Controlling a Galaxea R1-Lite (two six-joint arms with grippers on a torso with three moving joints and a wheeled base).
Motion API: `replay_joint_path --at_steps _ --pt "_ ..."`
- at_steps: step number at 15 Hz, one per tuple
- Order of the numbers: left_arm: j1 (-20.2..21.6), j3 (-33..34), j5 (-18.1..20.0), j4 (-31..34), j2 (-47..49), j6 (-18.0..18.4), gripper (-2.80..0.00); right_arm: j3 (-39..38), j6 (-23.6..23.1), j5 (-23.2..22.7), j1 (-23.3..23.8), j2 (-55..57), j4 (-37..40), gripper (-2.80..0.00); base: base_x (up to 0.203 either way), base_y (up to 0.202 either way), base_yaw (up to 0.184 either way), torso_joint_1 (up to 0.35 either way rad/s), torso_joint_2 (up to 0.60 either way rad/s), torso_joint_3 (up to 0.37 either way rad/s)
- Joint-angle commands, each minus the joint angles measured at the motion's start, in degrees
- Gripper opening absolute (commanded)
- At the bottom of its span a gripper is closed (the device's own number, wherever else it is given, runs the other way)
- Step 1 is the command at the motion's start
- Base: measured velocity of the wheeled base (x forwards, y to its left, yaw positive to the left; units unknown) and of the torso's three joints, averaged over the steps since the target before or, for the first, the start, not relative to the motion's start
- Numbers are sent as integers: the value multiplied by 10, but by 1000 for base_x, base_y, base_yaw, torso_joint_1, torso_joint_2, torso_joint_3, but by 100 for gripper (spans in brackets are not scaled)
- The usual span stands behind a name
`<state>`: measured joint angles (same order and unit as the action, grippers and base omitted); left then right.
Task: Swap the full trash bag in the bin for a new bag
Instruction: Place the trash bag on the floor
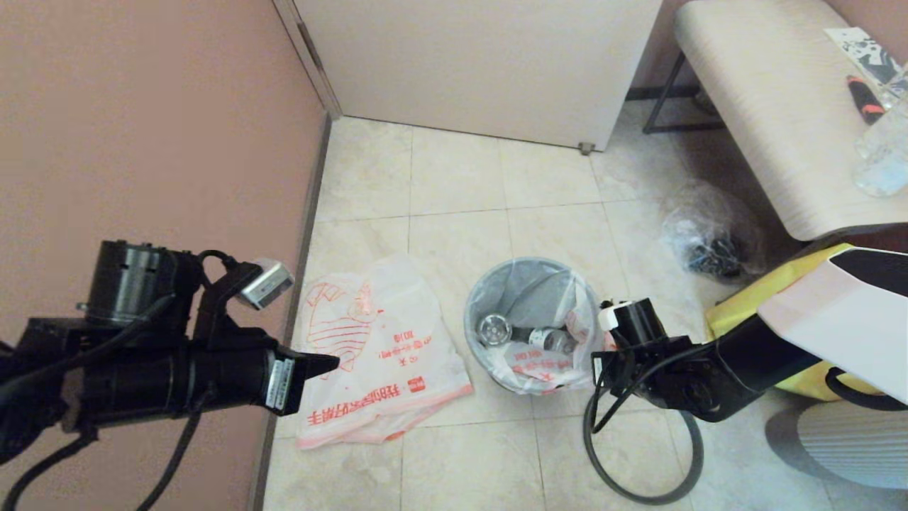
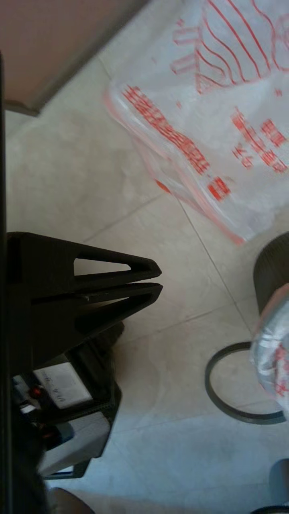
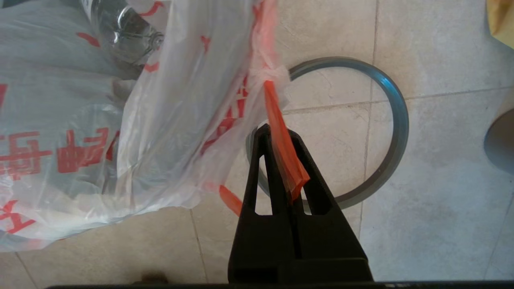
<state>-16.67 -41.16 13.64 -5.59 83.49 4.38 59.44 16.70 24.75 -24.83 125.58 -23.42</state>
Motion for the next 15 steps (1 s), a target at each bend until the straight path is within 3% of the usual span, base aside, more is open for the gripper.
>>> replay_joint_path --at_steps 1,4,5,10,15 --pt "-20 -12 -13 -19 56 -3 -280 4 1 1 -1 6 -1 -280 0 0 0 0 0 0" --pt "-43 -27 -51 -71 130 -7 -280 4 1 0 -1 6 -1 -280 0 0 0 0 0 0" --pt "-48 -40 -57 -86 153 -8 0 4 2 0 -1 6 -1 -280 0 0 0 0 0 0" --pt "-82 -121 -75 -127 251 -41 0 5 2 -1 -1 11 -3 -280 0 0 0 0 0 0" --pt "-101 -223 -108 -160 378 -51 0 5 3 -4 -1 16 -4 -280 0 0 0 0 0 0"
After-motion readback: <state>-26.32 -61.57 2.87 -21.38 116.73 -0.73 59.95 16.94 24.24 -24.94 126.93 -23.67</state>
